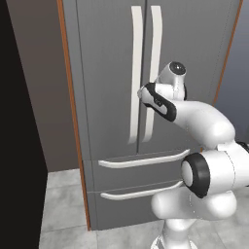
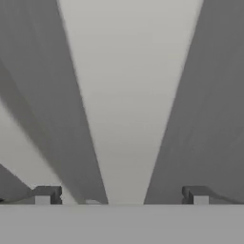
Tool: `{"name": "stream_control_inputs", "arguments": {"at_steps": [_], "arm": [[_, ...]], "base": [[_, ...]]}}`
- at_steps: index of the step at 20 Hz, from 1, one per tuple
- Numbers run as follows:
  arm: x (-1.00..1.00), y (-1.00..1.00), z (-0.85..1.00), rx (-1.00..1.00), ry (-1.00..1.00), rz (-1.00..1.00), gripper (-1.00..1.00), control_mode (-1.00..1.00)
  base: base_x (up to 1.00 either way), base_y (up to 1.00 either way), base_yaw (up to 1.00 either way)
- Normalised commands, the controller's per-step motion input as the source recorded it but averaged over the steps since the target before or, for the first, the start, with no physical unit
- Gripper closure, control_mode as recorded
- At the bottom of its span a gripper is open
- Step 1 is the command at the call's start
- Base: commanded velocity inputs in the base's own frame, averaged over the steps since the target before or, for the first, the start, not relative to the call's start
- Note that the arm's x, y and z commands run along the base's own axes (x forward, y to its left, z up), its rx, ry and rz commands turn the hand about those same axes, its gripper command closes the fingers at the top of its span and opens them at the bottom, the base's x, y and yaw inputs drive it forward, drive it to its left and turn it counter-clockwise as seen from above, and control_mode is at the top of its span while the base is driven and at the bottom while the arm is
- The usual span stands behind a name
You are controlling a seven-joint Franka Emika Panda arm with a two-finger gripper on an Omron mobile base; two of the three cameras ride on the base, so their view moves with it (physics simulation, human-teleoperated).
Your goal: Retrieve the butter from the fridge and place it on a plate on the dining table. Then retrieve the butter knife by the fridge and place it near the plate.
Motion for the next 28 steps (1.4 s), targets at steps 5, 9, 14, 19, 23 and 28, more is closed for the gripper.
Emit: {"name": "stream_control_inputs", "arguments": {"at_steps": [5, 9, 14, 19, 23, 28], "arm": [[0.32, 0.0, 0.0, 0.0, -0.1, 0.0, -1.0, -1.0], [0.26, 0.0, -0.01, 0.0, -0.14, 0.0, -1.0, -1.0], [0.31, 0.0, -0.03, 0.0, -0.09, 0.0, -1.0, -1.0], [0.21, 0.0, 0.0, 0.0, -0.03, 0.0, -1.0, -1.0], [0.22, 0.0, 0.0, 0.0, 0.0, 0.0, 1.0, -1.0], [0.05, 0.0, 0.0, 0.0, 0.01, 0.06, 1.0, -1.0]], "base": [[0.0, 0.0, 0.0], [0.0, 0.0, 0.0], [0.0, 0.0, 0.0], [0.0, 0.0, 0.0], [0.0, 0.0, 0.0], [0.0, 0.0, 0.0]]}}
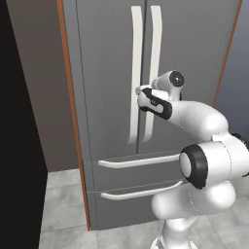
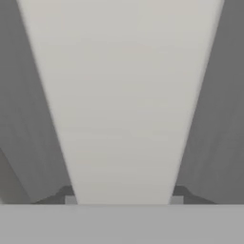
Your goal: Retrieve the butter from the fridge and place it on a plate on the dining table. Then retrieve the butter knife by the fridge and place it near the plate.
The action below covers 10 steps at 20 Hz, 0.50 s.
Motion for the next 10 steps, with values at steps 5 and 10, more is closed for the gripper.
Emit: {"name": "stream_control_inputs", "arguments": {"at_steps": [5, 10], "arm": [[-0.19, -0.08, 0.0, 0.0, 0.0, 0.0, 1.0, -1.0], [-0.81, -0.41, 0.0, 0.0, 0.04, 0.01, 1.0, -1.0]], "base": [[0.0, 0.0, 0.0], [0.0, 0.0, 0.0]]}}
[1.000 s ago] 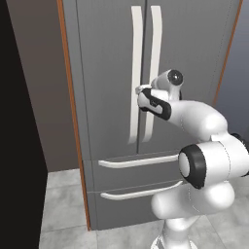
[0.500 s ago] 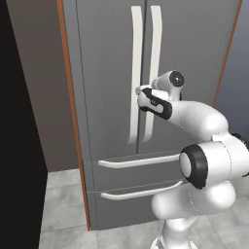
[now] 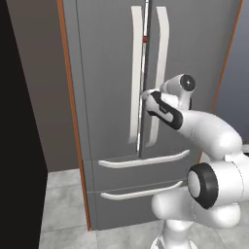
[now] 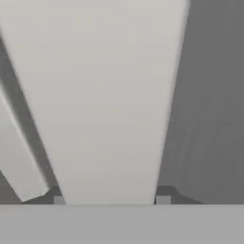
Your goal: Retrieve the butter from the fridge and place it on a plate on the dining table. Then retrieve the butter knife by the fridge and place it near the plate.
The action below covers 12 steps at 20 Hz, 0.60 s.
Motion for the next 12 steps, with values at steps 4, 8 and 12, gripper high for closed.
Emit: {"name": "stream_control_inputs", "arguments": {"at_steps": [4, 8, 12], "arm": [[-1.0, -0.6, 0.0, -0.02, 0.1, 0.02, 1.0, -1.0], [-1.0, -0.96, 0.0, 0.0, 0.15, 0.01, 1.0, -1.0], [-1.0, -1.0, 0.04, 0.0, 0.18, 0.06, 1.0, -1.0]], "base": [[0.0, 0.0, 0.0], [0.0, 0.0, 0.0], [0.0, 0.0, 0.0]]}}
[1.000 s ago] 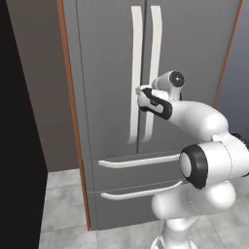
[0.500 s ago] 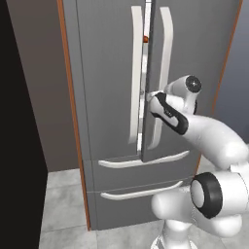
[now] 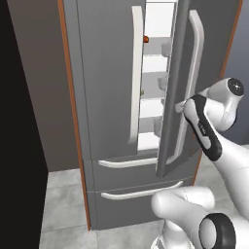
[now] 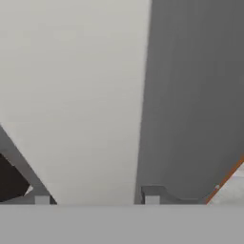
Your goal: Retrieve the butter from the fridge and place it on a plate on the dining table. Then retrieve the butter knife by the fridge and place it near the plate.
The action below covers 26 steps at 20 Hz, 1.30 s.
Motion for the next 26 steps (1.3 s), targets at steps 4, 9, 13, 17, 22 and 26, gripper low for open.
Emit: {"name": "stream_control_inputs", "arguments": {"at_steps": [4, 9, 13, 17, 22, 26], "arm": [[-0.91, -1.0, 0.06, 0.0, 0.35, 0.02, 1.0, -1.0], [-0.81, -0.98, -0.02, -0.01, 0.43, 0.0, 1.0, -1.0], [-0.55, -0.58, -0.03, -0.02, 0.09, 0.0, 1.0, -1.0], [-0.38, -0.36, 0.0, 0.0, 0.01, 0.0, -1.0, -1.0], [-0.4, -0.15, 0.01, 0.0, 0.0, 0.0, -1.0, -1.0], [-0.51, 0.1, 0.08, -0.01, 0.0, -0.11, -1.0, -1.0]], "base": [[0.0, 0.0, 0.0], [0.0, 0.0, 0.0], [0.0, 0.0, 0.0], [0.0, 0.0, 0.0], [0.0, 0.0, 0.0], [0.0, 0.0, 0.0]]}}
